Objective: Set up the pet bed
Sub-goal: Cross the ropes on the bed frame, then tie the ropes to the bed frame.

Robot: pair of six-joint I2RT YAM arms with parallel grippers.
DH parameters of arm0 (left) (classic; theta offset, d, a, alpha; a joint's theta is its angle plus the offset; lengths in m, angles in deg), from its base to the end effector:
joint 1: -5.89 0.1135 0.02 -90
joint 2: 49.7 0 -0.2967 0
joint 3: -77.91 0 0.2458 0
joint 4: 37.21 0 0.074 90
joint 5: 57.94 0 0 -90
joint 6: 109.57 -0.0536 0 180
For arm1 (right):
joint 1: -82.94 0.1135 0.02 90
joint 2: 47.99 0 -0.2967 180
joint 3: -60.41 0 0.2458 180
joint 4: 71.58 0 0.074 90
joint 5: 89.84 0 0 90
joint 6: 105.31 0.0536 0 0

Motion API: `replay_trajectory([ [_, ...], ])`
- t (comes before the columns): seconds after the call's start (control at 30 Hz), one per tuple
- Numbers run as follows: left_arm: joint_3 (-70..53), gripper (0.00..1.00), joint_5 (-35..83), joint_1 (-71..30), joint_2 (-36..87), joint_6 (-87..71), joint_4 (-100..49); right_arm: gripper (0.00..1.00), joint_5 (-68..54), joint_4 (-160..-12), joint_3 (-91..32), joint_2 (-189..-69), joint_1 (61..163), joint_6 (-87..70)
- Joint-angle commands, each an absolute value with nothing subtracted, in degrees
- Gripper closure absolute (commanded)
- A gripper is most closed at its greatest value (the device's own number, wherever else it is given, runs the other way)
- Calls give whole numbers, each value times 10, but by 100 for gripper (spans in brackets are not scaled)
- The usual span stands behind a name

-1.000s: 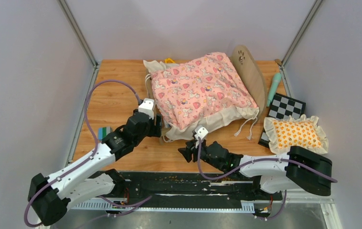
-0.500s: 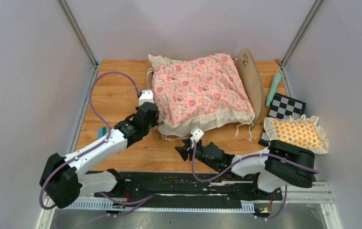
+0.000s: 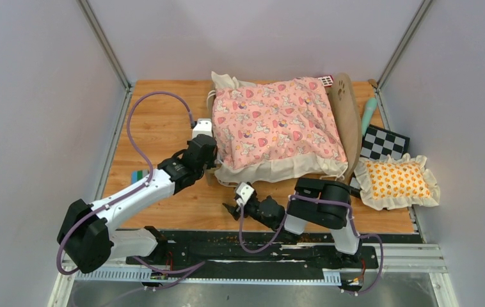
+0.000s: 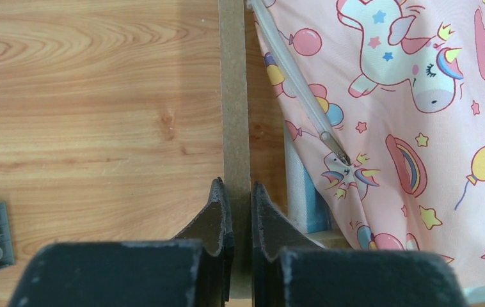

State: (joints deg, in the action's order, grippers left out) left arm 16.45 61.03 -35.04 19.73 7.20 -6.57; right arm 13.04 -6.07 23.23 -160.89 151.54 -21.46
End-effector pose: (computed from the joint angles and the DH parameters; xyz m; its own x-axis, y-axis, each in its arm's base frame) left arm 0.2086 -0.1466 0.2818 -0.5503 -0.0444 -0.8338 0.0441 0.9956 -0.0821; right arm 0.1280 0.2939 0.1262 0.0244 -0.2241 -0.9743 -0.8297 0.5390 -0.1447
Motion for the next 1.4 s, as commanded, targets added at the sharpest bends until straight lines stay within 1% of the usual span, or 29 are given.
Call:
replay_trajectory([
  [0.0,132,100,565,-366,186,5,-77,33,133,57,177,-1648,1516,-259],
  [0.2,118,100,558,-366,190,-5,-69,33,148,34,141,-1663,1507,-280],
  [0.43,106,100,543,-366,199,-12,-62,33,119,-27,93,-1689,1476,-230],
  [0.83,103,100,528,-366,205,-17,-64,37,78,-166,4,-1724,1451,-183],
  [0.9,103,100,527,-366,204,-17,-64,39,76,-191,-5,-1726,1447,-174],
  [0.97,104,100,526,-366,204,-19,-64,44,68,-215,-12,-1727,1444,-165],
  [1.07,107,100,528,-365,203,-21,-65,55,61,-238,-12,-1732,1445,-157],
  [1.27,113,100,527,-362,202,-22,-68,84,59,-245,21,-1732,1445,-99],
  [1.37,117,100,524,-356,202,-20,-70,95,51,-235,47,-1724,1447,-77],
])
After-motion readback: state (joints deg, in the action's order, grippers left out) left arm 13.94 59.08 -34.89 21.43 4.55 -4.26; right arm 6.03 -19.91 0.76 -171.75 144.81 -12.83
